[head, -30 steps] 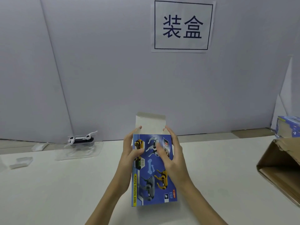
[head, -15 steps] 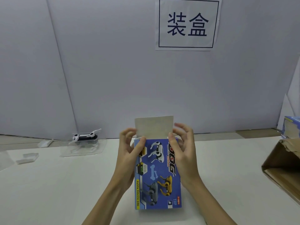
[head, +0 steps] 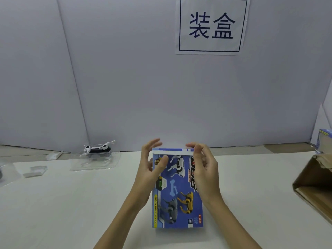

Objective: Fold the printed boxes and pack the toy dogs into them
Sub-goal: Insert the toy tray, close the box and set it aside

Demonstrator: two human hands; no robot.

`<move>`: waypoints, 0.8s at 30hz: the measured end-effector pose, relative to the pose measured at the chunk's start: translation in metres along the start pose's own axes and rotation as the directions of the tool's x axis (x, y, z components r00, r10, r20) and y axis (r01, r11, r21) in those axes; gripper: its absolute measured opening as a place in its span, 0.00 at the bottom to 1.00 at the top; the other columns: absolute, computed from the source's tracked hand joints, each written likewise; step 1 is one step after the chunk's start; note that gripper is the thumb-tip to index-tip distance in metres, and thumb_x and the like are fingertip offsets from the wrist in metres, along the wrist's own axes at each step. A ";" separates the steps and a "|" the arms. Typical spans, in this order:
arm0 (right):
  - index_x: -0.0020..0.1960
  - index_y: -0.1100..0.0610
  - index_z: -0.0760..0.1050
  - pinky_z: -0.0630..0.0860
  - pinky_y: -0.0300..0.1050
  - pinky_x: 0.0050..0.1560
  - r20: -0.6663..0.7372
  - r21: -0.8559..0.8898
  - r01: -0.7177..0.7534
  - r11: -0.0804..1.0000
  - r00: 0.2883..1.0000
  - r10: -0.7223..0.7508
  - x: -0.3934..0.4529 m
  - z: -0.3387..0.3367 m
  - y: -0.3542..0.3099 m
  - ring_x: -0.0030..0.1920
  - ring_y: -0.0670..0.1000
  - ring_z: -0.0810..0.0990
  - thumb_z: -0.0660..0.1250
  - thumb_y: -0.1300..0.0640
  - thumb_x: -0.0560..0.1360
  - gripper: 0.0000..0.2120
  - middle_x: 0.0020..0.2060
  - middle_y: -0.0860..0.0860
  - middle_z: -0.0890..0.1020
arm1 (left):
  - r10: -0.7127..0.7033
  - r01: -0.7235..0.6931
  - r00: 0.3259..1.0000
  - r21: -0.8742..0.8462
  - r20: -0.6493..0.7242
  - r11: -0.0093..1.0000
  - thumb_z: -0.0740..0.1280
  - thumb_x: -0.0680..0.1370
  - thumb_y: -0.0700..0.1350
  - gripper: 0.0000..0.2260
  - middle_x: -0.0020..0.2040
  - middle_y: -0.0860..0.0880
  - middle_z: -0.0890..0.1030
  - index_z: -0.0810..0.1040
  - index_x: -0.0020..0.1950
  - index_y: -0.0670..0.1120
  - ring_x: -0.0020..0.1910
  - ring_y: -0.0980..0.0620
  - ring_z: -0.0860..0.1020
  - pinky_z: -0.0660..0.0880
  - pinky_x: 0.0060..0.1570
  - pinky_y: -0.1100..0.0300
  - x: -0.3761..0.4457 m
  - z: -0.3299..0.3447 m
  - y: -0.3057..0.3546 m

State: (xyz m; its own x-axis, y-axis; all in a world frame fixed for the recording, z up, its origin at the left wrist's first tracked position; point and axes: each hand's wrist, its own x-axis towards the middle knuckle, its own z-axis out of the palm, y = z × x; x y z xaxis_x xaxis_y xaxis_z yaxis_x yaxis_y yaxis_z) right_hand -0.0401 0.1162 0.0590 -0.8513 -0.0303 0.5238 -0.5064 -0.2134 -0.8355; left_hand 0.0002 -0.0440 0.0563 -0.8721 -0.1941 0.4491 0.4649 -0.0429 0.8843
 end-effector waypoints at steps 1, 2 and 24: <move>0.61 0.50 0.76 0.85 0.50 0.43 -0.033 0.009 -0.003 1.000 0.999 0.004 0.000 0.000 -0.001 0.59 0.54 0.84 0.59 0.45 0.82 0.14 0.58 0.51 0.83 | -0.013 0.013 1.000 0.003 -0.004 1.000 0.75 0.73 0.62 0.28 0.67 0.54 0.78 0.70 0.70 0.63 0.60 0.46 0.84 0.85 0.49 0.48 -0.001 -0.001 -0.002; 0.63 0.48 0.75 0.85 0.52 0.46 -0.067 0.023 -0.001 1.000 0.998 0.002 0.000 0.000 -0.002 0.60 0.53 0.84 0.59 0.44 0.82 0.14 0.59 0.49 0.82 | -0.042 0.041 0.999 -0.007 -0.024 0.999 0.77 0.72 0.61 0.29 0.67 0.52 0.78 0.69 0.69 0.64 0.60 0.45 0.84 0.85 0.49 0.47 0.000 -0.002 -0.004; 0.47 0.46 0.76 0.79 0.53 0.32 -0.008 -0.532 -0.112 0.839 0.992 0.127 -0.007 -0.012 0.076 0.26 0.52 0.80 0.61 0.65 0.81 0.15 0.30 0.48 0.81 | 0.307 -0.447 0.865 0.888 0.397 0.110 0.66 0.82 0.52 0.08 0.68 0.46 0.76 0.82 0.59 0.55 0.70 0.43 0.72 0.63 0.73 0.40 -0.012 -0.038 -0.070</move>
State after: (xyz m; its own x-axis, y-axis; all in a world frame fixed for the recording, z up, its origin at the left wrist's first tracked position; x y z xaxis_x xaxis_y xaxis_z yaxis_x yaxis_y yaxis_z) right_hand -0.0744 0.1116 -0.0099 -0.9100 -0.0491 0.4116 -0.4023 0.3439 -0.8485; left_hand -0.0159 -0.0759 -0.0157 -0.6723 0.2082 0.7104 0.3055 0.9521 0.0100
